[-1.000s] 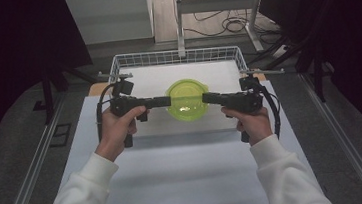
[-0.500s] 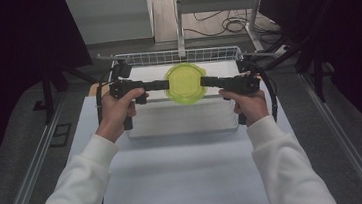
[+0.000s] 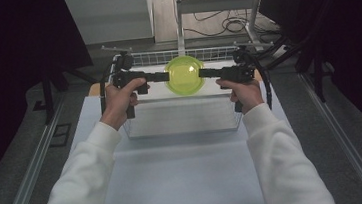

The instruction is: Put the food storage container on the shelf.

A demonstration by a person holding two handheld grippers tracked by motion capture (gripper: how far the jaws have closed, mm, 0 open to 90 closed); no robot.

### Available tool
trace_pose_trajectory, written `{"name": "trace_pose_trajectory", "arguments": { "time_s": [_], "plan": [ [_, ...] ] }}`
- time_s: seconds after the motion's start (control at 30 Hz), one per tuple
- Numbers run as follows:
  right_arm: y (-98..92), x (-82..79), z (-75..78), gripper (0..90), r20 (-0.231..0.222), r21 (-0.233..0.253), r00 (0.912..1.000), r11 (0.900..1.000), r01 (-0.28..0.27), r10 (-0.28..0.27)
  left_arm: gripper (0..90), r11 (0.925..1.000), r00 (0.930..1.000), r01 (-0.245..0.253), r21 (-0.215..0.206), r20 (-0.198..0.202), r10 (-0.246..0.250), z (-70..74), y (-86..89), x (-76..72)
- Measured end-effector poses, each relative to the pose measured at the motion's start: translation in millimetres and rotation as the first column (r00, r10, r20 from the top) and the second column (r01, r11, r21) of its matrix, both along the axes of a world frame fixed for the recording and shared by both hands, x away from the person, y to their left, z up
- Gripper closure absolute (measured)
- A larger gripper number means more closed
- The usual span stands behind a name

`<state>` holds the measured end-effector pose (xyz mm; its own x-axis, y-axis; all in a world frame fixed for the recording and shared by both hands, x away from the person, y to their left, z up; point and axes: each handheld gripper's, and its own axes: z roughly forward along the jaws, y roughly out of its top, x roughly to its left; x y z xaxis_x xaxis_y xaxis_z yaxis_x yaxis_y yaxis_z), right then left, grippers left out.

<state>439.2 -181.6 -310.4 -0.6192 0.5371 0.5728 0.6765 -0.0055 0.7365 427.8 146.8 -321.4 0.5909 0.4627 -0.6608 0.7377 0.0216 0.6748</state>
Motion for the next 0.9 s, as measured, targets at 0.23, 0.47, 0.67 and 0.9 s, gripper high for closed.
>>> {"name": "trace_pose_trajectory", "arguments": {
  "time_s": [0.23,0.47,0.67,0.9],
  "plan": [
    [0.5,16.0,-7.3,80.1,-0.088,0.021,0.9961,1.0,0.007,-0.005,82.8,0.9986,0.9957,-0.019,-0.05,-0.091,0.014,-8.5,2.4,15.5],
    [5.8,29.7,-2.0,79.8,-0.156,0.014,0.9869,0.999,0.042,-0.04,82.5,0.994,0.9833,-0.036,-0.104,-0.181,0.016,-12.9,8.1,33.2],
    [4.0,42.6,-4.9,78.2,-0.234,0.041,0.9711,0.997,0.06,-0.048,81.4,0.986,0.9745,-0.073,-0.15,-0.221,0.038,-16.2,7.1,41.6],
    [3.7,49.5,-9.3,75.2,-0.293,0.04,0.9539,0.996,0.081,-0.066,79.0,0.9828,0.9681,-0.108,-0.149,-0.241,0.07,-15.8,3.7,46.9]
  ]
}}
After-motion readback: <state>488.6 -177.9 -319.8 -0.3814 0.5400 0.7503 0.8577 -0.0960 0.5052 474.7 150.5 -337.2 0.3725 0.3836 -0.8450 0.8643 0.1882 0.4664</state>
